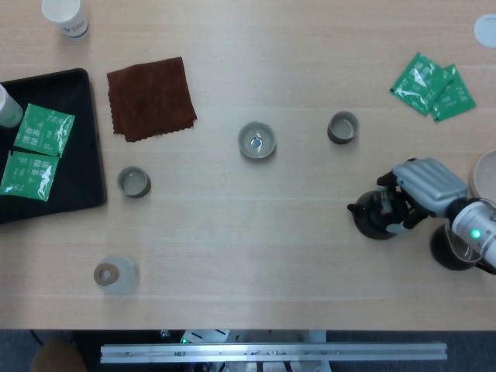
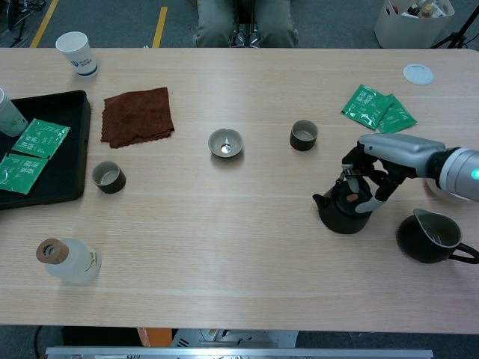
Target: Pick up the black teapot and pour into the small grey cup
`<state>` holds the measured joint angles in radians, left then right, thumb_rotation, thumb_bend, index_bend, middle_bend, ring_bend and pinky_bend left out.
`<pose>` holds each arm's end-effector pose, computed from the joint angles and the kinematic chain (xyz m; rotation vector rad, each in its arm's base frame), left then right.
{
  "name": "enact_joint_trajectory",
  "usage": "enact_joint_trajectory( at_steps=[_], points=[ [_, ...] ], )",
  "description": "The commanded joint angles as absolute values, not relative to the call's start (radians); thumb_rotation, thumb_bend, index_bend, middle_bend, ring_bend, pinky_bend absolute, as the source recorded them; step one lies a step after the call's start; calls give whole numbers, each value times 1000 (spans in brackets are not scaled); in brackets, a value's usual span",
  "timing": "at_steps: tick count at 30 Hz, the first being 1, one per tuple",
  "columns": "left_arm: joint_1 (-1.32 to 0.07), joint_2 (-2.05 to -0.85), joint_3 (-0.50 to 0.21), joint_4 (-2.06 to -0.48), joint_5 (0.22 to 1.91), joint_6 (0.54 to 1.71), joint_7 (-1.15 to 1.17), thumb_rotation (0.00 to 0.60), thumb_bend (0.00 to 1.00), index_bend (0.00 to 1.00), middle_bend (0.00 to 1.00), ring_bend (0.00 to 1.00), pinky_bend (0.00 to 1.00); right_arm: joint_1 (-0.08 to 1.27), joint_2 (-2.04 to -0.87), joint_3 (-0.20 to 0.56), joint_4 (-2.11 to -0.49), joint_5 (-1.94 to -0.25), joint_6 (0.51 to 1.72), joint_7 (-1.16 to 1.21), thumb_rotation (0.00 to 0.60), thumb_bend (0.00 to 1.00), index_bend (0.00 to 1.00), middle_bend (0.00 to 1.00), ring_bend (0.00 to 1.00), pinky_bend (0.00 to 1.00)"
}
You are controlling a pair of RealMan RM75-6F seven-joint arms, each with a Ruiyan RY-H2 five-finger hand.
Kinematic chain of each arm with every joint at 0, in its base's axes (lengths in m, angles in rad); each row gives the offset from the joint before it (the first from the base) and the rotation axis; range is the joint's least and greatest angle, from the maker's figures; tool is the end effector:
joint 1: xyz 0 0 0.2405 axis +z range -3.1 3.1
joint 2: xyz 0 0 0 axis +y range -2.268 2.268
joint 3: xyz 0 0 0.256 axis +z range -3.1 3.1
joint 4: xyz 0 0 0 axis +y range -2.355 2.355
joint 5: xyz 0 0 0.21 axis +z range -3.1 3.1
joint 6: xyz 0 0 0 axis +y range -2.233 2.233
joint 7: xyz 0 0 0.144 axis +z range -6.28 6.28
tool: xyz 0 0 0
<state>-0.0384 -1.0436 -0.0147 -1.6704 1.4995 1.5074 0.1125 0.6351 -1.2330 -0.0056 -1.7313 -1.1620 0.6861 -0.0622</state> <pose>-0.3145 0.1587 0.1760 -1.4074 -0.8418 -0.7652 -0.2203 -0.2641 0.0149 2.0191 -1.4172 0.6084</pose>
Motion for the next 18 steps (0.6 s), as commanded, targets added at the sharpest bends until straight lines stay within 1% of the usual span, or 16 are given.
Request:
enact_joint_trajectory(
  at_steps=[1, 3, 7, 14, 18],
  points=[
    [-38, -1043, -14, -1671, 1499, 1507, 113, 600, 293, 208, 225, 165, 82, 638, -1233, -7, -1732, -1159, 681, -62, 600, 0, 636, 717, 714, 287],
    [-38, -1042, -14, -1672, 1499, 1507, 113, 600, 294, 208, 225, 165, 82, 642, -1232, -8, -1733, -1158, 676, -62, 600, 5, 636, 717, 714, 287],
    [-37, -1040, -15, -1673, 1498, 1508, 112, 600, 293, 208, 226, 165, 82, 647, -1232, -10, -1734, -1159, 671, -59, 600, 80, 636, 716, 714, 286],
    [-36, -1039, -14, -1674, 1497, 1507, 111, 600, 293, 208, 226, 165, 82, 653, -1229, -6, -1742, -1159, 655, -32, 600, 129, 636, 716, 714, 287],
    [-35, -1038, -14, -1673, 1497, 1509, 109, 600, 294, 208, 225, 165, 82, 662, -1226, -5, -1742, -1149, 629, -9, 599, 136, 637, 717, 717, 287]
  ],
)
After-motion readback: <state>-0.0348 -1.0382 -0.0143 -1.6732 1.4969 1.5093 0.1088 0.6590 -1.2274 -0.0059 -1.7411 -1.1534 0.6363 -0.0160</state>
